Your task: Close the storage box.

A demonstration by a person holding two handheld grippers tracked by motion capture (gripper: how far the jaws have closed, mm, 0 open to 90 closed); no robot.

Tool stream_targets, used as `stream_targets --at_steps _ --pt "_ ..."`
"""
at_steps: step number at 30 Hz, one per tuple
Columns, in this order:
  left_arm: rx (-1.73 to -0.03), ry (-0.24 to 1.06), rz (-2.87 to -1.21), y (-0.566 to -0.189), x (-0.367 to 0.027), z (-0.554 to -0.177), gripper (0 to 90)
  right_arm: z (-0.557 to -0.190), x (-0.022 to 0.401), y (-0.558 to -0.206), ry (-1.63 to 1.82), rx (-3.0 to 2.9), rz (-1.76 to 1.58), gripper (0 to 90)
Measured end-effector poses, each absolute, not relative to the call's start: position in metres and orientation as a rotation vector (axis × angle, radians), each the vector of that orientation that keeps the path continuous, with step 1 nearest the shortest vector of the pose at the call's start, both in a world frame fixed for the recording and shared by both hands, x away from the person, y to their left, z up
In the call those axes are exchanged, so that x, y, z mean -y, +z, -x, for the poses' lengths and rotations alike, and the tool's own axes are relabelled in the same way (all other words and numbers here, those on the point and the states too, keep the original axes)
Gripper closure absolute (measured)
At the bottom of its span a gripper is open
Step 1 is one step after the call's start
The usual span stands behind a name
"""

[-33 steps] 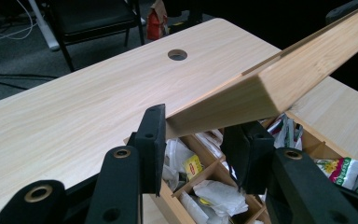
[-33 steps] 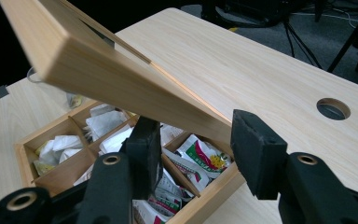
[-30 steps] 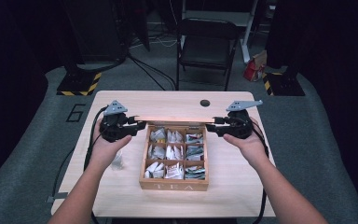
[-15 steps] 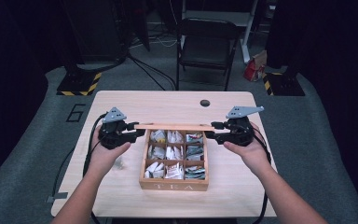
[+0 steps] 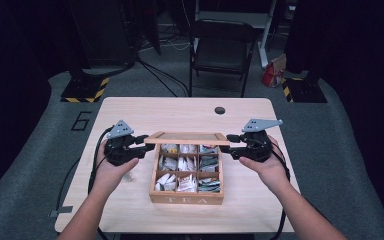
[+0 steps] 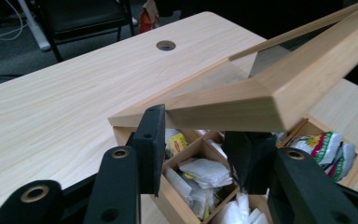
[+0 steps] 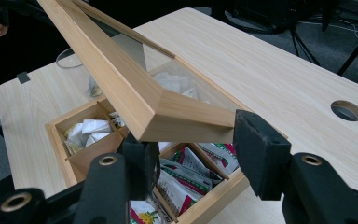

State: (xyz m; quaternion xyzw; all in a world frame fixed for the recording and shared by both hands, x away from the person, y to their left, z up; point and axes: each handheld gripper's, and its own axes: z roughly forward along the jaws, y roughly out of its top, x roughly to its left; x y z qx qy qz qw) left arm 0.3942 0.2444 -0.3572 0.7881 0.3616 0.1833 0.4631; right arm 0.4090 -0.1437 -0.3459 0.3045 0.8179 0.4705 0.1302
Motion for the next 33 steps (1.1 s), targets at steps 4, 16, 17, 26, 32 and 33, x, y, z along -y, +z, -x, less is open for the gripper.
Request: stream_targets --at_steps 4,16,17,26,32,33 --pt "-0.876 0.483 -1.965 -0.356 -0.242 -0.387 53.3 -0.408 0.144 -0.347 1.369 -2.372 -0.886 50.5" --pt "-0.851 0.503 -1.959 -0.346 -0.242 -0.369 54.5 -0.402 0.144 -0.353 1.371 -2.365 -0.884 49.8" --pt "-0.851 0.503 -1.959 -0.346 -0.242 -0.369 55.1 -0.402 0.144 -0.353 1.373 -2.365 -0.882 49.8" --pt "-0.86 0.499 -1.95 -0.35 -0.244 -0.367 59.3 -0.399 0.145 -0.357 1.379 -2.365 -0.885 49.6" --pt "-0.855 0.498 -1.952 -0.352 -0.245 -0.366 59.5 -0.397 0.145 -0.359 1.384 -2.365 -0.882 49.5" --pt "-0.855 0.501 -1.949 -0.352 -0.244 -0.365 59.5 -0.397 0.146 -0.359 1.386 -2.365 -0.884 49.5"
